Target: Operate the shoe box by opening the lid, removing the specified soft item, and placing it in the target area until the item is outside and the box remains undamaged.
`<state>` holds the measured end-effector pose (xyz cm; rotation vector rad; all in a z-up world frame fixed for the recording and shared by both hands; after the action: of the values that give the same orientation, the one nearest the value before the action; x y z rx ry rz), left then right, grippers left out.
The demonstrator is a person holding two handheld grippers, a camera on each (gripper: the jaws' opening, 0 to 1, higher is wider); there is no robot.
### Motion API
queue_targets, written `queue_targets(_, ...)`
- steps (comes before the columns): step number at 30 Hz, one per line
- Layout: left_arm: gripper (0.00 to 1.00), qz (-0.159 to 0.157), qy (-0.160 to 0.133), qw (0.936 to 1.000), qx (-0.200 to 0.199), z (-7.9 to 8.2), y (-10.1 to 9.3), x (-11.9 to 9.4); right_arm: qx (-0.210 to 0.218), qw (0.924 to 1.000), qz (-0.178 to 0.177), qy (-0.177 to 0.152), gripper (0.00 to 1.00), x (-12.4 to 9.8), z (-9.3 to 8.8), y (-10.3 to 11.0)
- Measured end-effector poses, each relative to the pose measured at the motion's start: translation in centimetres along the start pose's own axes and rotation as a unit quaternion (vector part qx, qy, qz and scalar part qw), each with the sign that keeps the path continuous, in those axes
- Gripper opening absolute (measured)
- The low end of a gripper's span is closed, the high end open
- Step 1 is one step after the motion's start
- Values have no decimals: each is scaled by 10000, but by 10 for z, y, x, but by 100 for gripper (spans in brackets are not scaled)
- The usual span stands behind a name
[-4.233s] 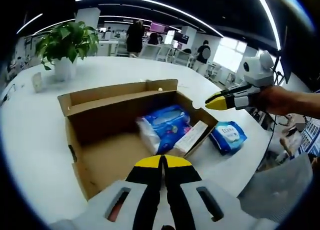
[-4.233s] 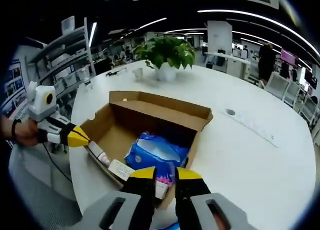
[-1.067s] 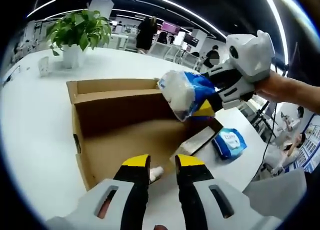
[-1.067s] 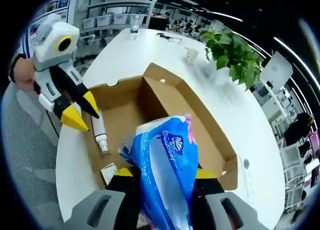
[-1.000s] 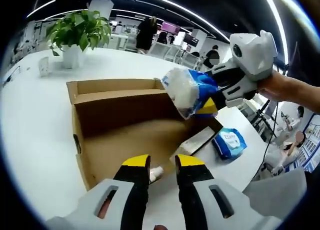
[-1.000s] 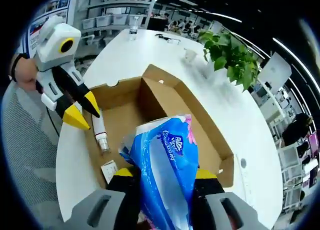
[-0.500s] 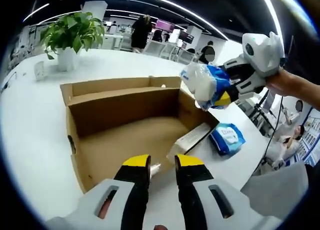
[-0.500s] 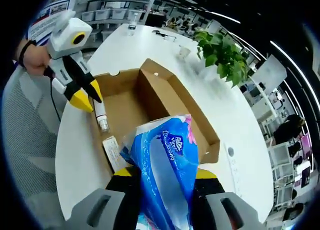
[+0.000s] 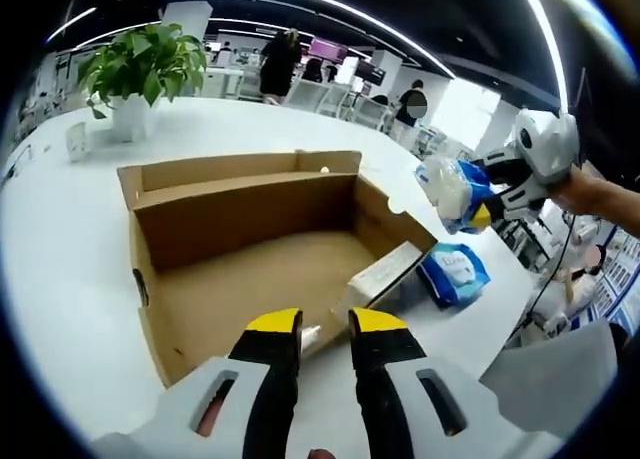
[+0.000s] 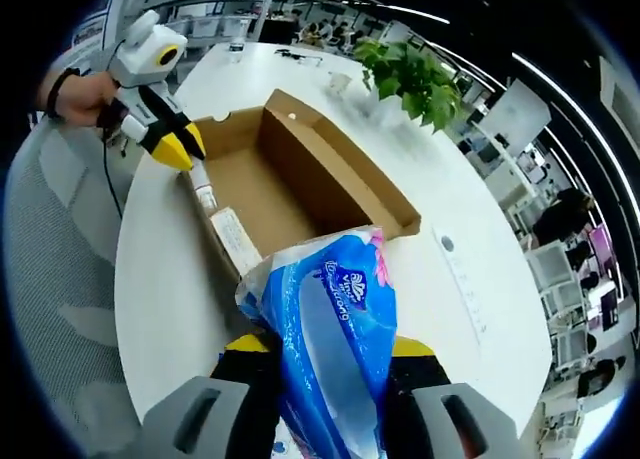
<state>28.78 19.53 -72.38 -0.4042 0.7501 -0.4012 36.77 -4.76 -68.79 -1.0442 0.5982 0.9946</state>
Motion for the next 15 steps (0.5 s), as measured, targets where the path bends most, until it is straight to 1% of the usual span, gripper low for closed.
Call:
queue_targets(4,18,-9,26,10000,32,-1,-2,-1,151,9997,-16,192,36,-9,-31,9)
queue_targets(5,18,-13,29,10000,35,-2,-2,-1,169,9996,-8,217,36,-10,-34,10)
queue_targets(10,18,-15,49,10000,76,-2,-3,-1,337,9986,-6,411,36,-20,-68,24)
queue_targets(15,18,-29,115,9998,186,-4,-3,1,511,9972,-15,554,37,-28,-94,36)
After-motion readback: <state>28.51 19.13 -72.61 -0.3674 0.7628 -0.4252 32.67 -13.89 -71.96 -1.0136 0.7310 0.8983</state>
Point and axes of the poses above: the point that each gripper's makers call its tool centre point, and the gripper's own axes: x roughly forward along the fingers, y roughly to its left, z roughly out of its top, the point moved 4 cm from there along -x, roughly backward along the fingers, and after that the axes turned 12 degrees about -x, right-handed, at the moved point
